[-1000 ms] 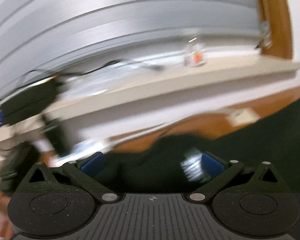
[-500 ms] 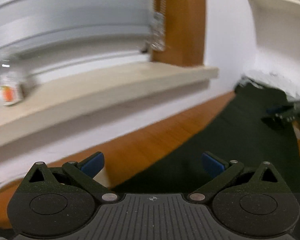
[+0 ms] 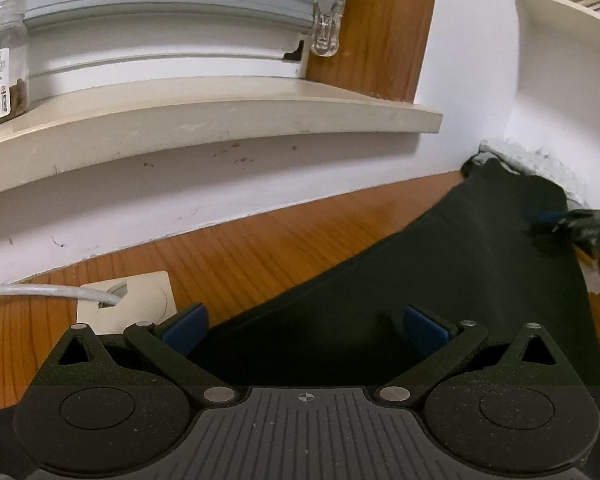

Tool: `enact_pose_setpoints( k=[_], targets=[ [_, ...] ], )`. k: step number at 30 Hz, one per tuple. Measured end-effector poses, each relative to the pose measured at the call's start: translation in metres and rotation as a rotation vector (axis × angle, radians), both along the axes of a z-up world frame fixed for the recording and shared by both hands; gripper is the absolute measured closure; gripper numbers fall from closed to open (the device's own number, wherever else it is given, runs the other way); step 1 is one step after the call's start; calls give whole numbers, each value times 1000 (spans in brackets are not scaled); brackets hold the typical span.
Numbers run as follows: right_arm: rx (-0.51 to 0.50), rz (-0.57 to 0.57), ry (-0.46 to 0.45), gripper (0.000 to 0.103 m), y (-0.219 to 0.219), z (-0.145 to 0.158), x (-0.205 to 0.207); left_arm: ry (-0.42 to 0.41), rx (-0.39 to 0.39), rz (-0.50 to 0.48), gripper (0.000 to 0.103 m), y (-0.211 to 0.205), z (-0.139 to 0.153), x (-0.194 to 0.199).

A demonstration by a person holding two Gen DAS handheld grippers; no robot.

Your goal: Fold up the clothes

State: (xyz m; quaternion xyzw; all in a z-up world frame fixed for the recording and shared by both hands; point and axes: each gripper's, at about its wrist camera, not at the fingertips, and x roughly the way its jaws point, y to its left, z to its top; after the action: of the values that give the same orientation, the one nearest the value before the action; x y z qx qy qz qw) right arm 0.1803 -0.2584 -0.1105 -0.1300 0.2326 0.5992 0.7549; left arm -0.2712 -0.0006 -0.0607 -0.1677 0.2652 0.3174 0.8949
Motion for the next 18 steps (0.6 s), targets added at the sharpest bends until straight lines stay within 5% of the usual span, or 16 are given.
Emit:
enact_pose_setpoints(
  k=[6, 14, 18],
  targets=[
    [-29, -158, 25, 28, -49, 3, 45, 15, 9, 1, 0, -2, 0, 1],
    [-40, -232, 159, 29, -47, -4, 73, 22, 8, 5, 0, -2, 0, 3],
    [7, -246, 242, 42, -35, -8, 83, 22, 6, 5, 0, -1, -1, 3]
  ],
)
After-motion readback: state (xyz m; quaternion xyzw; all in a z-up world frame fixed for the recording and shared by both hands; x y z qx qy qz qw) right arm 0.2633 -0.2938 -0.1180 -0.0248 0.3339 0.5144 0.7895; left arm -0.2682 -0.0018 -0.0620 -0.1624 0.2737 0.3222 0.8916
